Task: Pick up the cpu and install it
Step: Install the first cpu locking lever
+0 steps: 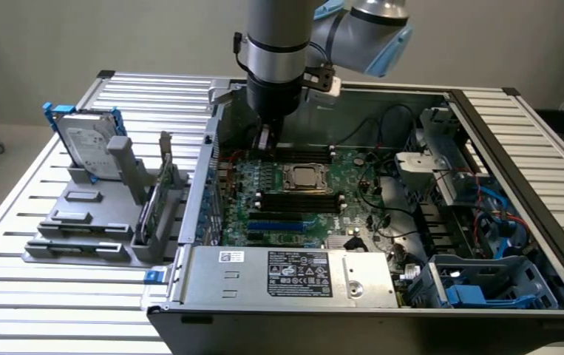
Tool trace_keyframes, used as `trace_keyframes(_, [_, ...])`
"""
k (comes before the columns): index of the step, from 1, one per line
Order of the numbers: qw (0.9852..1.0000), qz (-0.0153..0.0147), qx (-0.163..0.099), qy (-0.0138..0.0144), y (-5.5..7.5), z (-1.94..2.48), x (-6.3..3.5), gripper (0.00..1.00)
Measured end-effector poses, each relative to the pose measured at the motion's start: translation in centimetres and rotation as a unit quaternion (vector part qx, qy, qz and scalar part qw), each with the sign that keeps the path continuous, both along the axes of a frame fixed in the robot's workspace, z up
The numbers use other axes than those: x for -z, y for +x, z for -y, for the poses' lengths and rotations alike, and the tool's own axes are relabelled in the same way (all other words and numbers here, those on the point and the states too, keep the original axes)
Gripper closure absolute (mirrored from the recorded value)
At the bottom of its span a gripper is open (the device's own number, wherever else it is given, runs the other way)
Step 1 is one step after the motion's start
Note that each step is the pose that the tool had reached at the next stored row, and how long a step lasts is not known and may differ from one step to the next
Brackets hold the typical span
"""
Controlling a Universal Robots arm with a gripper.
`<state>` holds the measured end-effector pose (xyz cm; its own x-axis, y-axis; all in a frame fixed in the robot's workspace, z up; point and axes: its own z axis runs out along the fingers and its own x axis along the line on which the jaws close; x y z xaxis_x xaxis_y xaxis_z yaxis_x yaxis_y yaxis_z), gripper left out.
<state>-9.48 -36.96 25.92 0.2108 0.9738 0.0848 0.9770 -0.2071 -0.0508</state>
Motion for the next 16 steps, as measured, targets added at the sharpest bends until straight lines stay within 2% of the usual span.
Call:
trace_keyframes(5, [1.0, -0.0007, -0.006, -0.0046, 0.0, -0.27, -0.03, 0.89])
trace_keyframes(9, [0.9999, -0.0012, -0.011, -0.0115, 0.05, -0.4, -0.03, 0.89])
trace_keyframes(11, [0.9998, -0.0012, -0.014, -0.0138, 0.09, -0.43, -0.03, 0.89])
trace_keyframes(16, [0.9994, -0.0009, -0.033, -0.0149, 0.12, -0.46, -0.03, 0.89])
